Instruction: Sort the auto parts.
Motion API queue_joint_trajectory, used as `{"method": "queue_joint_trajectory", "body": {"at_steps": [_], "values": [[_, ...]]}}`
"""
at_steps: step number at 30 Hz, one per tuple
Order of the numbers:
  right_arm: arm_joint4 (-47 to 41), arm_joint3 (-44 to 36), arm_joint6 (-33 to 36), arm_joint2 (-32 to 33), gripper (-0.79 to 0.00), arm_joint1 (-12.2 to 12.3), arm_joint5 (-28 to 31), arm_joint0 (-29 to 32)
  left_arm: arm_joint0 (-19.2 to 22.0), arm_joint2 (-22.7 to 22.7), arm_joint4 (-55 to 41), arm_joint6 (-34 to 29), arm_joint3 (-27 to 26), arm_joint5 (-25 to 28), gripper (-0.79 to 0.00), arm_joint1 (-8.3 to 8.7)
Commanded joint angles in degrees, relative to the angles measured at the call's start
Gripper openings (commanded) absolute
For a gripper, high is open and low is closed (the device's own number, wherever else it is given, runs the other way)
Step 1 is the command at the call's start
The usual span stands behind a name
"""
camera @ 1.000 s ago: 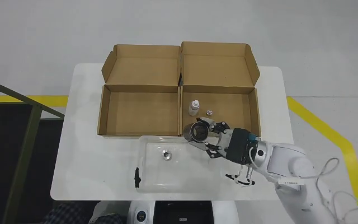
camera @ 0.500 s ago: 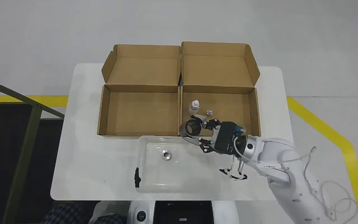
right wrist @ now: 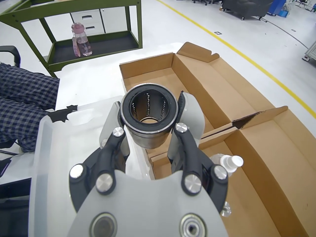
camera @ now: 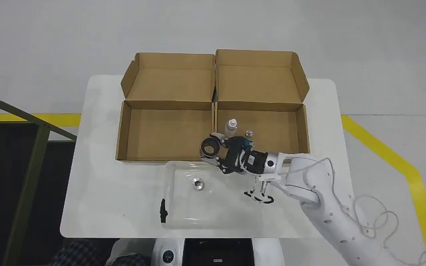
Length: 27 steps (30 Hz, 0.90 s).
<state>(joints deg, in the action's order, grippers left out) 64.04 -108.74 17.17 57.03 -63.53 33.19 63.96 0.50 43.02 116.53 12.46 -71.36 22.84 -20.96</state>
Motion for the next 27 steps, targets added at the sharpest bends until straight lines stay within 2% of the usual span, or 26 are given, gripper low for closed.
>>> {"method": "queue_joint_trajectory", "body": {"at_steps": [1,10,20,27], "values": [[0.8,0.9,0.5,-1.0,-0.785,-0.3,-1.2,-1.2,0.0,0.0,0.0,0.0,0.0,0.0,0.0,0.0],[4.4,5.1,3.7,-5.7,-0.785,-2.0,-6.3,-5.7,0.0,0.0,0.0,0.0,0.0,0.0,0.0,0.0],[5.3,11.5,7.0,-12.1,-0.785,-4.6,-8.8,-10.9,0.0,0.0,0.0,0.0,0.0,0.0,0.0,0.0],[4.8,15.4,7.8,-14.3,-0.785,-6.2,-10.3,-13.8,0.0,0.0,0.0,0.0,0.0,0.0,0.0,0.0]]}}
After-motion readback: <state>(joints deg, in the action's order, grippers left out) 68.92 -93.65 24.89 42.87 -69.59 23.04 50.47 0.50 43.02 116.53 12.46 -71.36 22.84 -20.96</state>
